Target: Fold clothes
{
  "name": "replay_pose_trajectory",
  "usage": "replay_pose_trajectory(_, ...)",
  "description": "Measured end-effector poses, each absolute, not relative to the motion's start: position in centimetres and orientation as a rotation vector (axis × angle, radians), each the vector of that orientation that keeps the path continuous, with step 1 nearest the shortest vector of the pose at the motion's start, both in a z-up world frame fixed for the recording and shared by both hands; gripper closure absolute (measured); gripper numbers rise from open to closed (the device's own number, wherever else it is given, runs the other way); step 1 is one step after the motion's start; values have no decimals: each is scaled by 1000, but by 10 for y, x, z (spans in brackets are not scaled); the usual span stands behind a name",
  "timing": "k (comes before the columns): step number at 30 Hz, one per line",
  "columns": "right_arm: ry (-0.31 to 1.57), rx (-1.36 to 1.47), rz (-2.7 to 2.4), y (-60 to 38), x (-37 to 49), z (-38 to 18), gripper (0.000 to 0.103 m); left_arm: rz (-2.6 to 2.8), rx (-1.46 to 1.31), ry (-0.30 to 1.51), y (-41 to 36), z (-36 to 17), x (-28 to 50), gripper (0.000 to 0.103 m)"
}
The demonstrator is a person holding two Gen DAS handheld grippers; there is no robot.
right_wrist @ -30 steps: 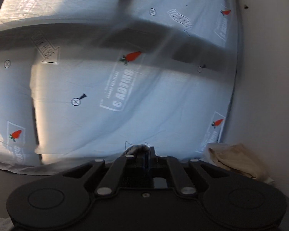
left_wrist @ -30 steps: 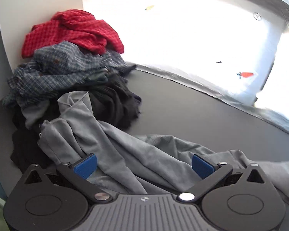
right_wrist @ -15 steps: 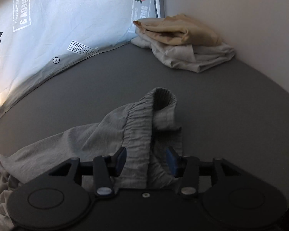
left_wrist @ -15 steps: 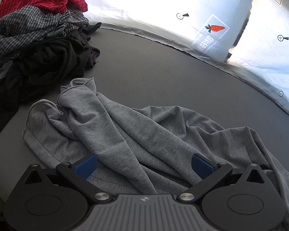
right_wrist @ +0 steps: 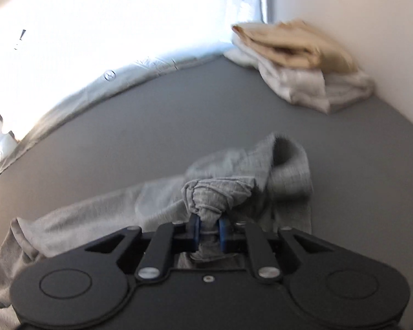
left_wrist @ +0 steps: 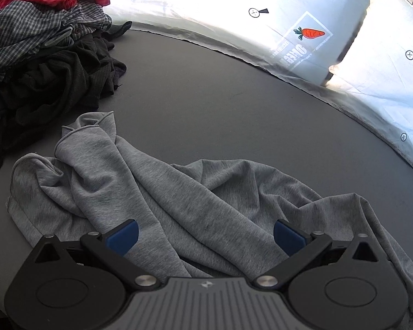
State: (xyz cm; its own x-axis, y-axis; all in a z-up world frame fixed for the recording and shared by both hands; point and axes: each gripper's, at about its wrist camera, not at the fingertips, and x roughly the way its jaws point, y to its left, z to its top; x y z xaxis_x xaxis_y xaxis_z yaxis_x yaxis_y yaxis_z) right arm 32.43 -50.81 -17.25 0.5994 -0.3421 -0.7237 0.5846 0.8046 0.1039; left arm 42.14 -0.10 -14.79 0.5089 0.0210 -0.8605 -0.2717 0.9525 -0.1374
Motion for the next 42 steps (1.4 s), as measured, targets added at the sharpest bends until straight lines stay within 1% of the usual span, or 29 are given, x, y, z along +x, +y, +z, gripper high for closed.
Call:
replay_pose_trajectory(4,562,182,-513,-542,398,-100,92,208,-285,1019,5,-151,429,1)
replay_pose_trajectory(6,447,237,-501,-559,427,-66,91,234,-300,1015,11,-152,431,1)
replay_pose_trajectory(7,406,266,-499,-564,440,-55,88,247,-306,1015,14,-152,432,1)
replay_pose_trajectory(8,391,300,-507,-566,450,-52,82,258,-309,1017,16,-153,432,1)
replay_pose_trajectory(9,376,334,-514,-568,461,-49,59,269,-309,1020,19,-154,432,1)
replay_pose_trajectory(10,379,343,-524,-566,470,-50,43,280,-309,1024,22,-155,432,1)
replay_pose_trajectory(11,409,315,-538,-561,475,-56,46,290,-310,1027,24,-156,433,2)
replay_pose_trajectory(12,441,280,-550,-555,479,-66,47,301,-310,1031,27,-158,432,2)
replay_pose_trajectory(15,555,237,-536,-533,462,-112,47,328,-313,1045,34,-162,431,2)
replay_pose_trajectory(20,775,281,-578,-507,397,-189,47,350,-304,1074,41,-170,436,9)
replay_pose_trajectory(23,872,325,-596,-500,361,-219,47,355,-299,1073,42,-173,443,12)
replay_pose_trajectory(25,893,335,-605,-499,349,-225,47,355,-297,1072,42,-176,448,16)
replay_pose_trajectory(27,897,347,-623,-501,343,-227,46,340,-330,1075,43,-179,454,17)
replay_pose_trajectory(30,876,406,-648,-510,344,-225,45,307,-381,1078,42,-186,466,17)
replay_pose_trajectory(32,856,451,-649,-517,347,-224,41,319,-380,1091,41,-193,475,17)
replay_pose_trajectory(34,840,501,-640,-526,353,-226,39,347,-357,1111,39,-200,484,17)
replay_pose_trajectory(38,835,549,-648,-536,364,-233,39,364,-313,1149,39,-214,490,17)
replay_pose_trajectory(39,834,549,-647,-538,366,-234,40,362,-324,1158,41,-218,489,19)
replay_pose_trajectory(40,832,543,-641,-540,370,-236,40,368,-335,1155,43,-221,487,24)
replay_pose_trajectory(41,833,539,-636,-542,373,-238,43,375,-331,1141,43,-221,484,26)
replay_pose_trajectory(42,838,537,-631,-544,376,-240,45,381,-318,1124,43,-220,482,39)
